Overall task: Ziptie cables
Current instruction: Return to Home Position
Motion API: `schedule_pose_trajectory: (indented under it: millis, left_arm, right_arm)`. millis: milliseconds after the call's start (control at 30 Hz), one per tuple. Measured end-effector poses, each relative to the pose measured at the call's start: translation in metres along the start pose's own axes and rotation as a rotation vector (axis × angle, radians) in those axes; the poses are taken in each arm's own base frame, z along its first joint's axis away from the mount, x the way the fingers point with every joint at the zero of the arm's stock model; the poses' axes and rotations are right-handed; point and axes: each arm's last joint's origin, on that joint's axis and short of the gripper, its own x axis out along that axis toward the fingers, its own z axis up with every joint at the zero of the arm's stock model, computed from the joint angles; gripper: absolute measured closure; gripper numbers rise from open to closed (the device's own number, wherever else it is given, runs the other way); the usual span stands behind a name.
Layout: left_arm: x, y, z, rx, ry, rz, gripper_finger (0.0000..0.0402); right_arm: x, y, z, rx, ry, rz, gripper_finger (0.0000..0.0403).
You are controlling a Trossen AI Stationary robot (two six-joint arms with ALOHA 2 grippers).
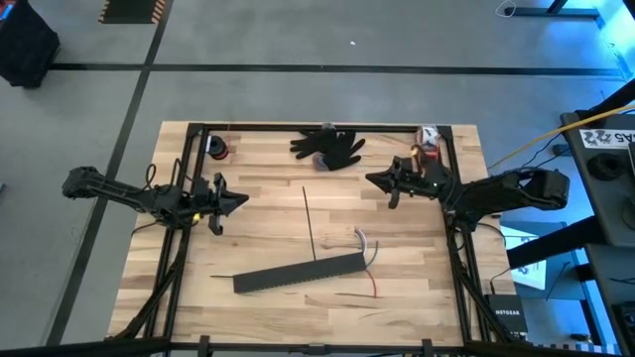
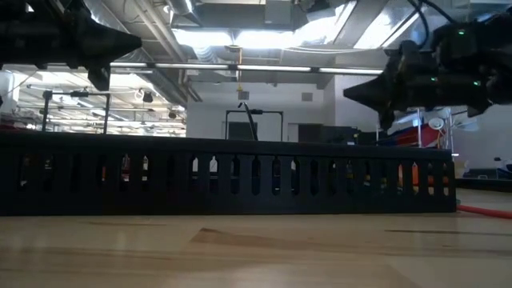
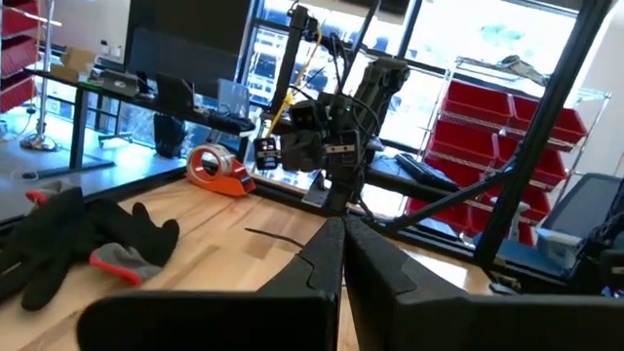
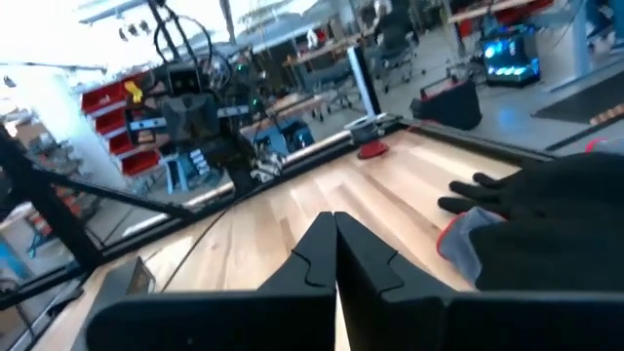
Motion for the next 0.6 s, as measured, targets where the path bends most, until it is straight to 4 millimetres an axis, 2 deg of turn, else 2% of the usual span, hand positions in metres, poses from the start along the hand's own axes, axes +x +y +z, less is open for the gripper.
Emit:
schedule_pose_trajectory:
  millis: [167, 400, 600]
  left_arm:
    - [0.0, 0.0, 0.0, -0.041, -0.002, 0.0, 0.0396]
    - [0.0, 0.0, 0.0, -0.058, -0.003, 0.001, 0.0396]
    - [0.0, 0.0, 0.0, -0.071, -0.003, 0.001, 0.0396]
  right_arm:
    - [-0.017, 0.001, -0.007, 0.038, -0.044, -0.025, 0.0403]
    - [-0.023, 0.004, -0.006, 0.022, -0.022, -0.032, 0.0403]
    - [-0.033, 0.006, -0.009, 0.013, 0.065, -0.068, 0.0403]
